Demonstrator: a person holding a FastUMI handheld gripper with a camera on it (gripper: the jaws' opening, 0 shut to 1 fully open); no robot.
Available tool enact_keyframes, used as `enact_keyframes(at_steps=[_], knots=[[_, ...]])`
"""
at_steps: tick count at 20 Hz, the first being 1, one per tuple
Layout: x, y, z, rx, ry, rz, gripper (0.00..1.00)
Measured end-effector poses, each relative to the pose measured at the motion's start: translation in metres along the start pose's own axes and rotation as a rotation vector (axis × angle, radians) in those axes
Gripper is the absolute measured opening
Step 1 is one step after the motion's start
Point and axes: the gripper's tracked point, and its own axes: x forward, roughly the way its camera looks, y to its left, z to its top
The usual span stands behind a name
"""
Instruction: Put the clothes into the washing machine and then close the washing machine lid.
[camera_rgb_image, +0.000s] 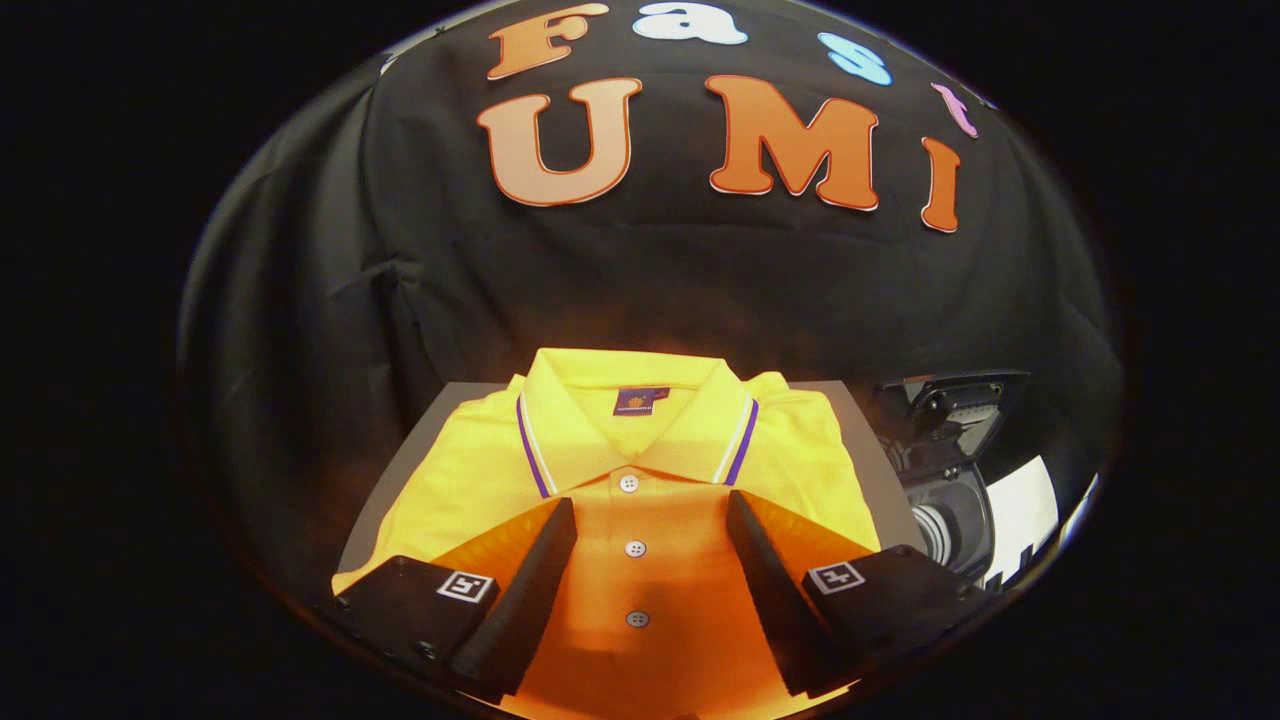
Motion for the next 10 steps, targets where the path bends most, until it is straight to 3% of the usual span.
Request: enact_keyframes(at_steps=[2, 10], knots=[[0.0059, 0.0005, -0.0131, -0.011, 0.059, -0.011, 0.97], [0.0068, 0.0021, -0.01, -0.048, 0.083, -0.014, 0.97]])
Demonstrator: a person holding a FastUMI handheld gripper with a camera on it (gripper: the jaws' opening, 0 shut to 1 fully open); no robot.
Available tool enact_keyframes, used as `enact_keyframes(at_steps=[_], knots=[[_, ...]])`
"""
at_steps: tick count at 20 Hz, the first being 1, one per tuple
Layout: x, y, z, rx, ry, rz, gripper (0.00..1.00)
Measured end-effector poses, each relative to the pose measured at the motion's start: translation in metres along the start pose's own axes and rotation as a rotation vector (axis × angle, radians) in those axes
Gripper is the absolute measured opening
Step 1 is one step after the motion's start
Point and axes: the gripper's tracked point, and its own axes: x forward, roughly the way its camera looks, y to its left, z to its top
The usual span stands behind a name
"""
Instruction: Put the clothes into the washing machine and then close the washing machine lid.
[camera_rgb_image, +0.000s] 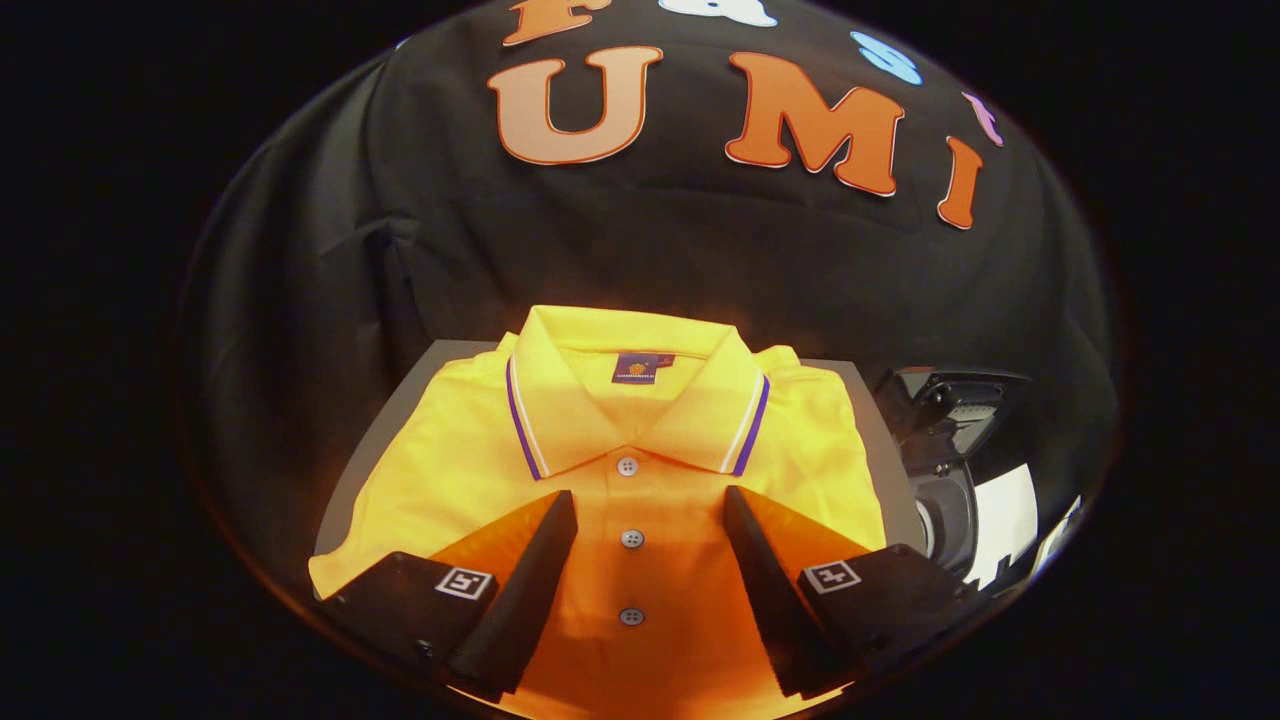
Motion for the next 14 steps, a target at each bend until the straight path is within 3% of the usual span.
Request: enact_keyframes(at_steps=[3, 4, 8, 10, 11, 14], knots=[[0.0, 0.004, -0.003, -0.014, 0.016, 0.015, 0.9], [-0.001, 0.004, -0.001, -0.018, 0.018, 0.014, 0.76], [-0.002, 0.008, -0.001, -0.028, 0.043, 0.011, 0.48], [-0.002, 0.012, -0.002, -0.015, 0.05, 0.024, 0.43], [-0.002, 0.011, 0.0, -0.009, 0.042, 0.024, 0.33], [-0.004, 0.009, 0.0, -0.009, 0.058, 0.037, 0.31]])
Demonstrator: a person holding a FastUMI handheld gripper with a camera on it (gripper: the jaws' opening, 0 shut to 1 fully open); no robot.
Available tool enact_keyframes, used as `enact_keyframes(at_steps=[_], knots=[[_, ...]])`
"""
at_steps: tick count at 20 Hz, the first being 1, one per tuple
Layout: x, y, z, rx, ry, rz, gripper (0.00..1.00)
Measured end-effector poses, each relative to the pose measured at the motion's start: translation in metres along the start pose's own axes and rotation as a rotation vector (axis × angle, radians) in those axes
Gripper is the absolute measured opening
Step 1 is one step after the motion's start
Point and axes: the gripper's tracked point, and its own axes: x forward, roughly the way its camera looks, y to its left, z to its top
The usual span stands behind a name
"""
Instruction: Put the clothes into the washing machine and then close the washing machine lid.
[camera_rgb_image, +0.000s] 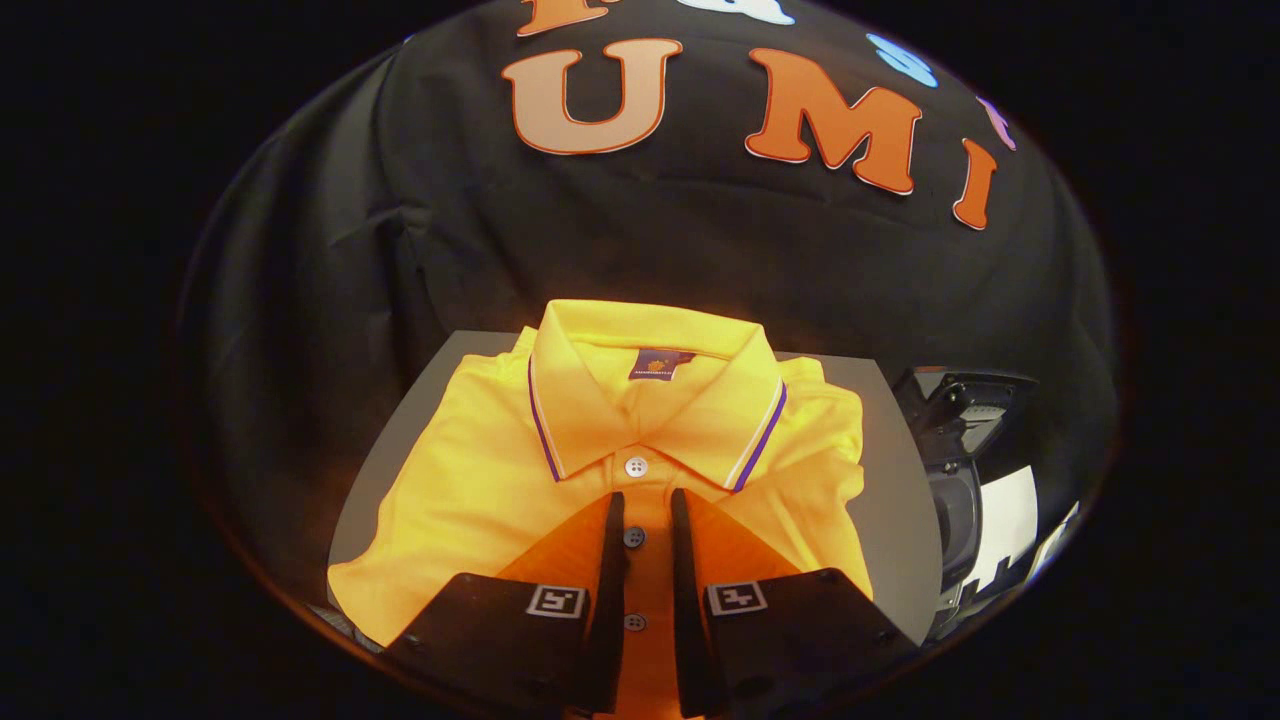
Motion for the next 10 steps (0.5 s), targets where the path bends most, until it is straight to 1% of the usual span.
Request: enact_keyframes(at_steps=[1, 2, 4, 7, 8, 10], knots=[[-0.0021, 0.0005, 0.0013, 0.004, -0.001, 0.005, 0.2], [-0.0013, -0.0003, 0.002, 0.001, -0.002, 0.008, 0.2], [-0.0013, -0.0003, 0.0023, 0.013, -0.015, 0.015, 0.12], [-0.0001, -0.0017, 0.0056, 0.019, -0.047, -0.001, 0.12], [0.0004, -0.0018, 0.0059, 0.022, -0.056, -0.003, 0.08], [-0.0034, -0.002, 0.0044, 0.029, -0.059, 0.009, 0.08]])
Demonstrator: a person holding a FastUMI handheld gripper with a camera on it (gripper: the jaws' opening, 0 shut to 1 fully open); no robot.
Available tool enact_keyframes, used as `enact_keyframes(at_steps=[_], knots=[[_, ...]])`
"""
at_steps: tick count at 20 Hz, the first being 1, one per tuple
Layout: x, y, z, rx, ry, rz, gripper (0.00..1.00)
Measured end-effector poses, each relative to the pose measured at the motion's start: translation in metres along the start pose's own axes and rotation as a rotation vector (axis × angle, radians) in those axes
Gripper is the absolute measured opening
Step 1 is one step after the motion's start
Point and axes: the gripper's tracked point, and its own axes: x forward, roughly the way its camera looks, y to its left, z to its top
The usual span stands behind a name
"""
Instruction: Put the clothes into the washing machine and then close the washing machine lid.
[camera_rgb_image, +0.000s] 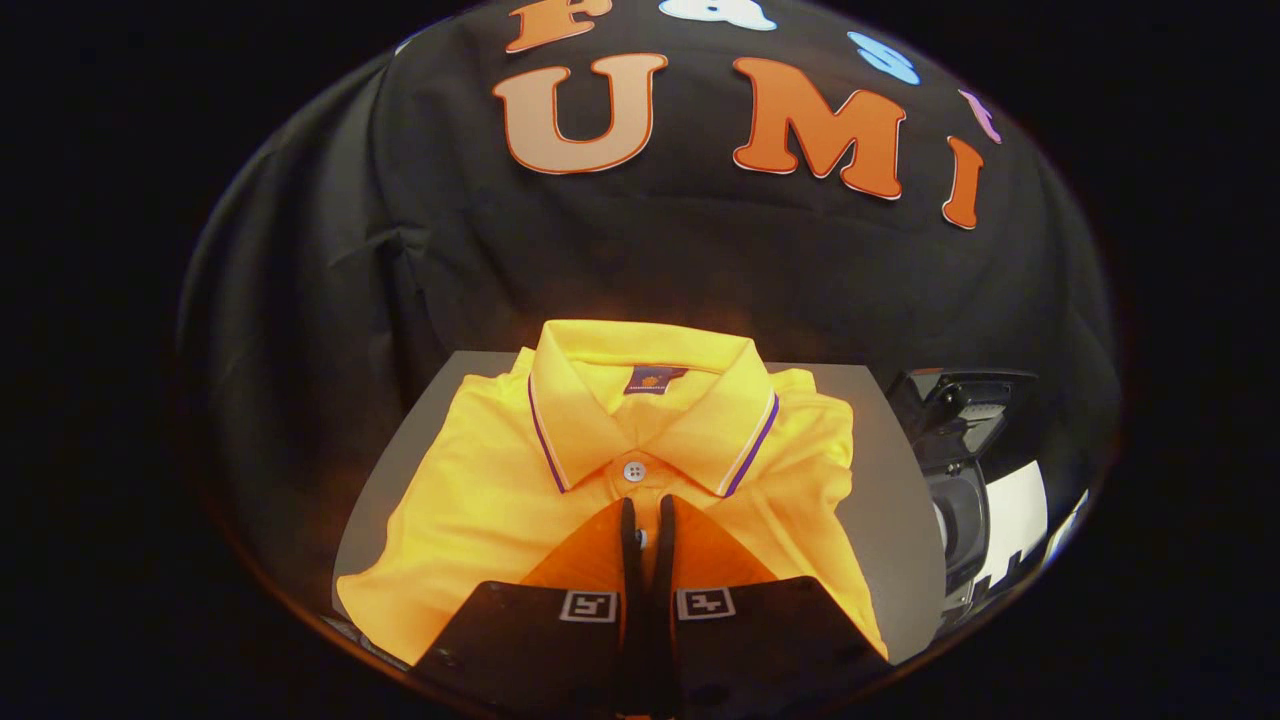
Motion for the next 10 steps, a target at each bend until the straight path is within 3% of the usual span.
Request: enact_keyframes(at_steps=[10], knots=[[-0.058, -0.011, 0.054, 0.062, -0.153, 0.06, 0.08]])
